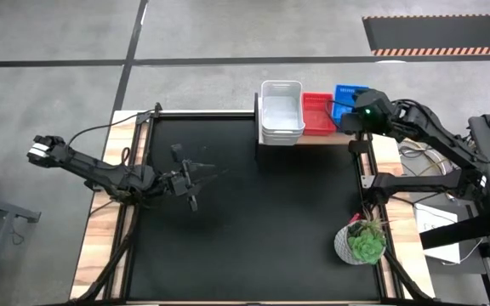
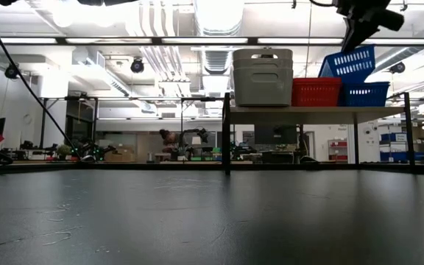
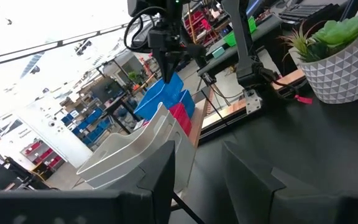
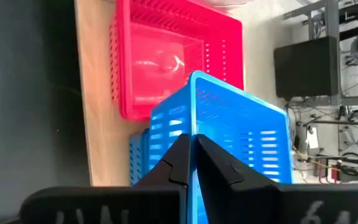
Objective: Stack baskets on shelf by color
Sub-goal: Stack the blue bin on top of the blue bins on the shelf
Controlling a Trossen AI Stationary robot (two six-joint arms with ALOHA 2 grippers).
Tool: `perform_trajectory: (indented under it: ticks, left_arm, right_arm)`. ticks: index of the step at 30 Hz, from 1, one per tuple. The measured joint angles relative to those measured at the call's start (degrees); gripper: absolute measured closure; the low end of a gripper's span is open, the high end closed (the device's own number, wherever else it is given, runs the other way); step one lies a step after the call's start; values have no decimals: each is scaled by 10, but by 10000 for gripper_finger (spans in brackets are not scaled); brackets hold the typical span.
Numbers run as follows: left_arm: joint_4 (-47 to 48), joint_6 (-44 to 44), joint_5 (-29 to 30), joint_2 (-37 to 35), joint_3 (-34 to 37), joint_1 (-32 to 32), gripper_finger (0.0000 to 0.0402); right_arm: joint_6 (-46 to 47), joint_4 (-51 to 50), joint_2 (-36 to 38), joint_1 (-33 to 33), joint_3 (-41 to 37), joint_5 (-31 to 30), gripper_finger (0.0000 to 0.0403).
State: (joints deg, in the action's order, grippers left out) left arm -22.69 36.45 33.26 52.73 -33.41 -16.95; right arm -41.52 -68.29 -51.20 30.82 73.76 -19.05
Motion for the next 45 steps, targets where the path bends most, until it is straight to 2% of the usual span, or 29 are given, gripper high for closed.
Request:
perform_trajectory:
  ticks: [11,24,38,42,45]
  left_arm:
    - [0,-1,0,2,0,0,285]
    - [-7,-1,0,2,0,0,285]
    - [-8,-2,0,2,0,0,285]
    - [-8,-2,0,3,1,0,285]
    - [-8,-2,0,3,1,0,285]
  right_arm:
    - [-62,-15,-2,0,0,-34,392]
    - [-92,-19,-3,0,0,-37,387]
    - [-57,-22,-7,-1,4,-84,310]
    - [-14,-27,-10,-1,25,-85,314]
    - [19,-26,-14,0,39,-92,338]
